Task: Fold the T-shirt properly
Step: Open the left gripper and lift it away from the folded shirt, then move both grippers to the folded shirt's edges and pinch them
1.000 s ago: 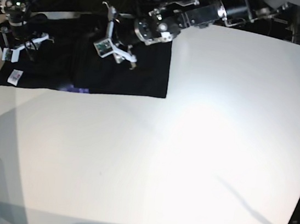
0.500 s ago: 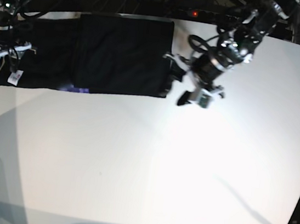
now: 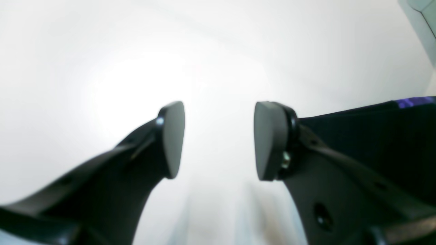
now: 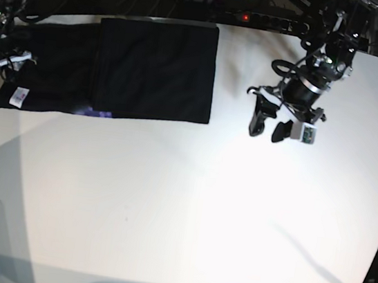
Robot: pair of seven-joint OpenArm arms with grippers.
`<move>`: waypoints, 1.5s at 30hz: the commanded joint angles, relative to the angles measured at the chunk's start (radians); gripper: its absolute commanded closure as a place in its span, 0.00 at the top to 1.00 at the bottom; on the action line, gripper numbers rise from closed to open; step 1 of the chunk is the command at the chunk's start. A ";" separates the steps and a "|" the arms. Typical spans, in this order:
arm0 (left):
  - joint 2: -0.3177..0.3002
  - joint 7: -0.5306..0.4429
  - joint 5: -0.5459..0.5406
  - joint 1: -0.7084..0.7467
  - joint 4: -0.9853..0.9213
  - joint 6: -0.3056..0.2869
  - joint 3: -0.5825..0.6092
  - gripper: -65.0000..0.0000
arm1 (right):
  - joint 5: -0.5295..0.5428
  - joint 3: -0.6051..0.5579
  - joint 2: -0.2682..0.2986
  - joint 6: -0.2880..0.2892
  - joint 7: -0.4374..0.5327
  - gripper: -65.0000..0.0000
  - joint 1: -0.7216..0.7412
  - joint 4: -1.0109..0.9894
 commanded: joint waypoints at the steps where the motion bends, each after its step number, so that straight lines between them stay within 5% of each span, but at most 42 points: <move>1: -0.007 -0.024 -0.005 -0.002 0.015 -0.007 -0.005 0.48 | 0.012 0.008 0.023 -0.001 0.020 0.53 0.005 0.003; 13: -0.005 -0.024 0.004 0.032 0.012 -0.007 -0.003 0.48 | 0.012 -0.001 0.063 -0.001 0.018 0.50 -0.003 -0.139; 16: -0.005 -0.024 0.002 0.035 -0.005 -0.003 0.001 0.48 | 0.012 -0.001 0.060 -0.001 0.009 0.33 -0.008 -0.139; 19: -0.002 -0.024 -0.007 0.035 -0.054 -0.001 0.003 0.48 | 0.013 -0.028 0.049 -0.001 0.009 0.01 -0.020 -0.136; 24: 0.067 -0.024 0.002 0.035 -0.133 -0.006 0.004 0.48 | 0.021 -0.061 0.045 -0.001 0.018 0.00 -0.038 -0.070; 29: 0.139 -0.021 0.006 0.021 -0.170 -0.007 0.024 0.48 | 0.021 -0.057 -0.029 -0.001 0.012 0.00 -0.040 0.133; 39: 0.142 -0.023 0.006 -0.066 -0.253 0.002 0.175 0.48 | 0.021 -0.072 -0.239 -0.001 0.006 0.00 -0.075 0.515; 45: 0.144 -0.023 0.006 -0.076 -0.264 0.002 0.179 0.48 | 0.090 -0.236 -0.251 -0.001 -0.017 0.00 -0.221 0.575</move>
